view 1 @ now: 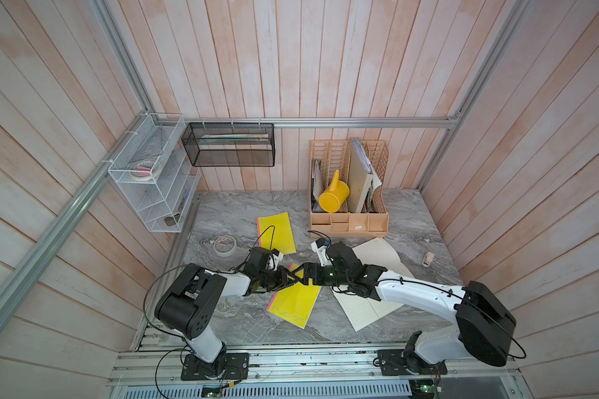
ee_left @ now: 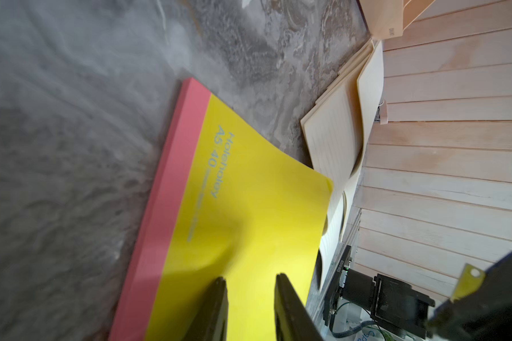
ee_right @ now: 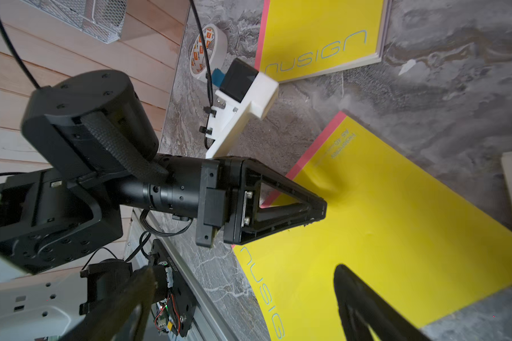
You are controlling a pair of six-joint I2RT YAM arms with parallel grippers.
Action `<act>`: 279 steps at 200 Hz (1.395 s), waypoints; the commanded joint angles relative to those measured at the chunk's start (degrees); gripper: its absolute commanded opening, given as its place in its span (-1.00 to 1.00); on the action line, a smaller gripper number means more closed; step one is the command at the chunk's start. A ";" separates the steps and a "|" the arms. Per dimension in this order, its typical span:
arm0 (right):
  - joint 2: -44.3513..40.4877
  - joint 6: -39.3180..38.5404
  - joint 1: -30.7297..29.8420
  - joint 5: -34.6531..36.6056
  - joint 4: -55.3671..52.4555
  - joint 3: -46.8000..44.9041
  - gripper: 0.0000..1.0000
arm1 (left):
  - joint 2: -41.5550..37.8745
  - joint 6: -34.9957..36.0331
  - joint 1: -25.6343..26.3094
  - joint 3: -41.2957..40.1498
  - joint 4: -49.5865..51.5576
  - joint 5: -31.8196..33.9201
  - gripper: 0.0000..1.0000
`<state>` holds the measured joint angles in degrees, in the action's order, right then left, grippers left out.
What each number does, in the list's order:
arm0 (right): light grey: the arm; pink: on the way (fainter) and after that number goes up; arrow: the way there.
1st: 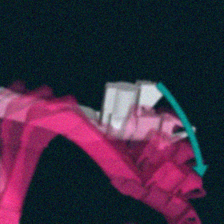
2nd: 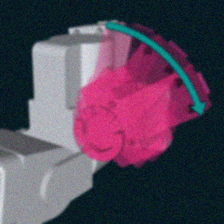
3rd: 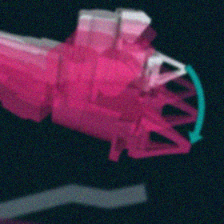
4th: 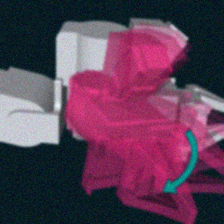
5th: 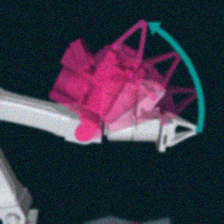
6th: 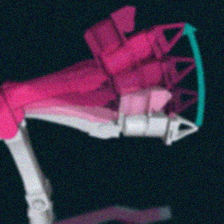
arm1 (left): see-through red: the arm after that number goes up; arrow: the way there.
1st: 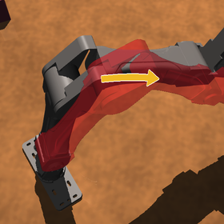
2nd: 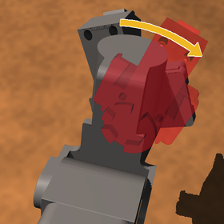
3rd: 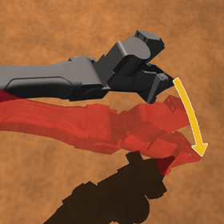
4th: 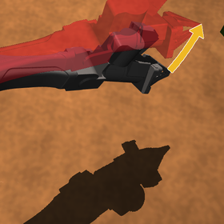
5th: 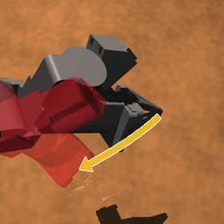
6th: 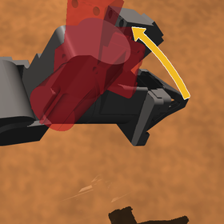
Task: Close the notebook
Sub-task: Close the notebook at the center of the board.
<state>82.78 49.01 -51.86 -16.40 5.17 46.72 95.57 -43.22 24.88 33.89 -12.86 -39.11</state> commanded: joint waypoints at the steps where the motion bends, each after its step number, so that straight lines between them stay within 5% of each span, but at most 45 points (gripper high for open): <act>1: 2.05 2.45 -1.79 -0.80 3.72 -1.86 0.91 | 1.52 1.54 0.06 0.64 4.69 4.92 -0.38; 94: 3.96 8.39 -4.13 0.08 13.37 -13.72 0.91 | 0.17 2.34 -5.53 0.31 10.81 8.00 -0.38; 171: 2.68 3.15 -4.22 2.38 4.69 -5.56 0.90 | -2.81 3.32 -5.86 0.10 14.00 9.50 -0.38; 279: 13.63 1.94 -2.37 1.21 11.63 -7.10 0.90 | -6.18 4.17 -6.76 1.09 17.75 9.36 -0.25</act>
<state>94.94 51.75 -55.61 -15.29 14.00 42.57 90.87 -40.84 18.94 35.68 -1.41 -32.53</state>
